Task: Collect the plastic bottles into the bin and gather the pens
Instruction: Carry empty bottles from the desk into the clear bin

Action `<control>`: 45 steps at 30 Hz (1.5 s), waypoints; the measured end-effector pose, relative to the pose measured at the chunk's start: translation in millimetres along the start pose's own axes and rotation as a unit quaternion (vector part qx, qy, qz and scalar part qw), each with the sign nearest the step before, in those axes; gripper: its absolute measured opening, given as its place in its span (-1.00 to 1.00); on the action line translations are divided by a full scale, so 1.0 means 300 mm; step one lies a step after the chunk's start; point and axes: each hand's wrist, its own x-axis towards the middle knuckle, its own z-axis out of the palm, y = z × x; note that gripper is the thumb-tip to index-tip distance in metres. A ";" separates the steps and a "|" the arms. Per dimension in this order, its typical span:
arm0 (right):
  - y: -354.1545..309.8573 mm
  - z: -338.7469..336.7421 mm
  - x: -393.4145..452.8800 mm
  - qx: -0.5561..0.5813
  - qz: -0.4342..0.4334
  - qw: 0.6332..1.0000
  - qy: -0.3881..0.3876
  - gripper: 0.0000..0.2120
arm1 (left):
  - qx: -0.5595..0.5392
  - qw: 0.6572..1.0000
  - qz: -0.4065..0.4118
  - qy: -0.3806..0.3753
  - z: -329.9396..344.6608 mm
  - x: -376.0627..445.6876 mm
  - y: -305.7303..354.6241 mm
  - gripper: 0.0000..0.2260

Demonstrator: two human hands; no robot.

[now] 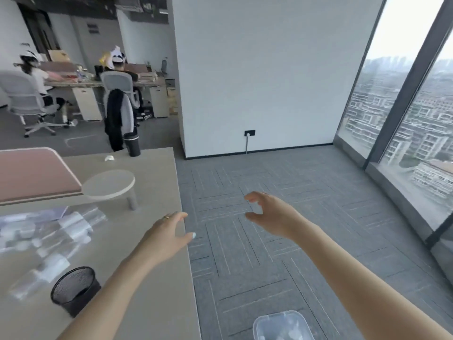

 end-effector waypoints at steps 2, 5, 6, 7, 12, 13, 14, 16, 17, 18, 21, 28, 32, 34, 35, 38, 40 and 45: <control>-0.124 0.092 0.011 0.004 -0.024 1.000 -0.018 -0.53 | -0.014 0.999 -0.040 0.009 -0.052 -0.072 -0.128 -0.53; -0.317 0.252 0.037 0.014 -0.054 0.997 -0.054 -0.54 | -0.039 0.994 -0.100 0.018 -0.134 -0.181 -0.347 -0.50; -0.385 0.305 0.051 0.014 -0.064 0.996 -0.062 -0.55 | -0.049 0.992 -0.115 0.023 -0.165 -0.218 -0.421 -0.49; -0.456 0.358 0.066 0.017 -0.071 0.995 -0.067 -0.55 | -0.058 0.990 -0.129 0.026 -0.199 -0.254 -0.497 -0.48; -0.816 0.607 0.147 0.044 -0.089 0.991 -0.089 -0.57 | -0.051 0.982 -0.179 0.036 -0.377 -0.409 -0.862 -0.46; -0.881 0.653 0.160 0.048 -0.091 0.990 -0.095 -0.57 | -0.045 0.981 -0.187 0.037 -0.411 -0.430 -0.928 -0.45; -0.938 0.694 0.171 0.049 -0.095 0.989 -0.101 -0.57 | -0.041 0.979 -0.195 0.038 -0.443 -0.448 -0.985 -0.45; -1.027 0.759 0.190 0.048 -0.098 0.988 -0.110 -0.57 | -0.038 0.977 -0.205 0.039 -0.495 -0.478 -1.077 -0.45; -1.061 0.785 0.199 0.047 -0.097 0.988 -0.113 -0.57 | -0.039 0.977 -0.207 0.038 -0.514 -0.490 -1.114 -0.45; -1.090 0.807 0.208 0.046 -0.095 0.987 -0.117 -0.57 | -0.041 0.977 -0.208 0.038 -0.529 -0.500 -1.145 -0.45; -1.150 0.864 0.238 0.032 -0.084 0.986 -0.137 -0.56 | -0.055 0.974 -0.213 0.046 -0.560 -0.528 -1.230 -0.44; -1.254 0.953 0.348 0.011 -0.099 0.984 -0.147 -0.56 | -0.084 0.968 -0.230 0.056 -0.594 -0.552 -1.367 -0.47; -1.304 1.003 0.436 0.010 -0.115 0.980 -0.159 -0.54 | -0.088 0.963 -0.245 0.071 -0.625 -0.531 -1.424 -0.47; -1.333 1.028 0.481 0.008 -0.120 0.979 -0.164 -0.53 | -0.088 0.962 -0.249 0.072 -0.645 -0.512 -1.457 -0.47; -1.347 1.040 0.501 0.006 -0.122 0.979 -0.165 -0.53 | -0.090 0.961 -0.252 0.074 -0.654 -0.501 -1.474 -0.47; -1.390 1.083 0.546 -0.004 -0.127 0.977 -0.170 -0.56 | -0.102 0.957 -0.259 0.077 -0.669 -0.470 -1.536 -0.48; -1.413 1.119 0.562 -0.008 -0.123 0.975 -0.183 -0.56 | -0.112 0.956 -0.263 0.065 -0.667 -0.458 -1.575 -0.48; -1.467 1.214 0.635 -0.013 -0.091 0.976 -0.197 -0.56 | -0.129 0.959 -0.251 0.029 -0.688 -0.381 -1.709 -0.48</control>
